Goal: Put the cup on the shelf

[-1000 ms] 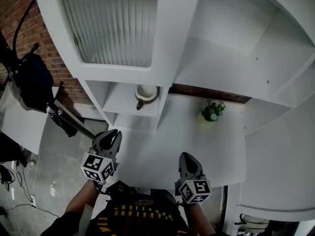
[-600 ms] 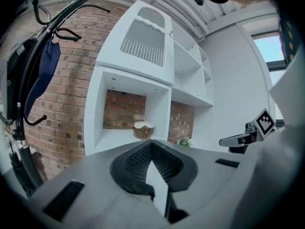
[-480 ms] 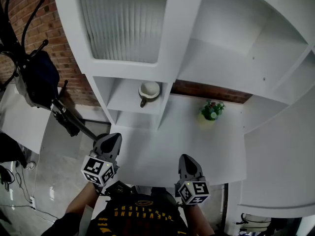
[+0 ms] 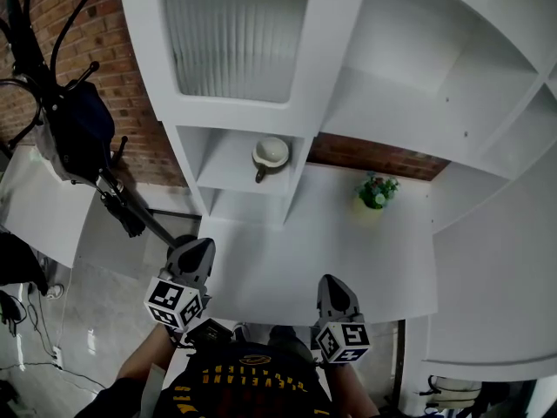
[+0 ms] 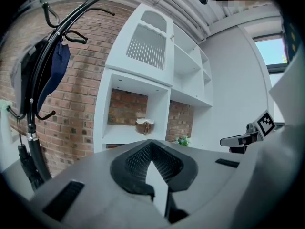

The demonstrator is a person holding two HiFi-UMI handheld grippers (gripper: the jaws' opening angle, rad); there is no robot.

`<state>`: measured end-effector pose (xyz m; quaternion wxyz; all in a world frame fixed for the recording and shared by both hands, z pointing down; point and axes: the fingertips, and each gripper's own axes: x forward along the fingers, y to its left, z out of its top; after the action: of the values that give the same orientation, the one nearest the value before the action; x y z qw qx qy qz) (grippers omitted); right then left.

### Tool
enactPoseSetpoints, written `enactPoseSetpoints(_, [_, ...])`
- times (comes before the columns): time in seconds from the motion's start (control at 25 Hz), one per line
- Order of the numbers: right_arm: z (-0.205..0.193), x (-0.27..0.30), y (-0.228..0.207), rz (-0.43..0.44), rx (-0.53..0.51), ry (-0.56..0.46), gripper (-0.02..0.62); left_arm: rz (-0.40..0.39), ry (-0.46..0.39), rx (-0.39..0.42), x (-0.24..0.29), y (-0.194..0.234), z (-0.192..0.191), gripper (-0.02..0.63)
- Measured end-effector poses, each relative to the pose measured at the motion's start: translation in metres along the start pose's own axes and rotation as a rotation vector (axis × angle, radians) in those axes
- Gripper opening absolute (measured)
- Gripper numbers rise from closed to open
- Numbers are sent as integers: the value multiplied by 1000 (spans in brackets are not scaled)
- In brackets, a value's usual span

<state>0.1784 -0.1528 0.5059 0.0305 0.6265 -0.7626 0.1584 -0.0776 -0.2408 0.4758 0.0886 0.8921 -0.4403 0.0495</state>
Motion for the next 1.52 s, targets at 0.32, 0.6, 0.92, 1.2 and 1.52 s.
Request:
enactPoseSetpoints(0.32, [0,-8,21,30,-15,-14,5,25,-12,-23,-25,7,-1,2])
enactPoseSetpoints(0.6, [-10,-16,34,64,-37,-4,5,41,-12,-32,-42,7,-7,3])
enactPoseSetpoints(0.92, [-9,-28,34,60,-50,-15,5,46,-29,-35,-50,2,-6,3])
enactPoseSetpoints(1.2, [-11,-39,33,50,-54,-24,5,31,-32,-41,-54,-6,-10,3])
enactPoseSetpoints(1.52, [-16,-49,33,31,-49,-32,5,31,-40,-40,-58,-5,-8,3])
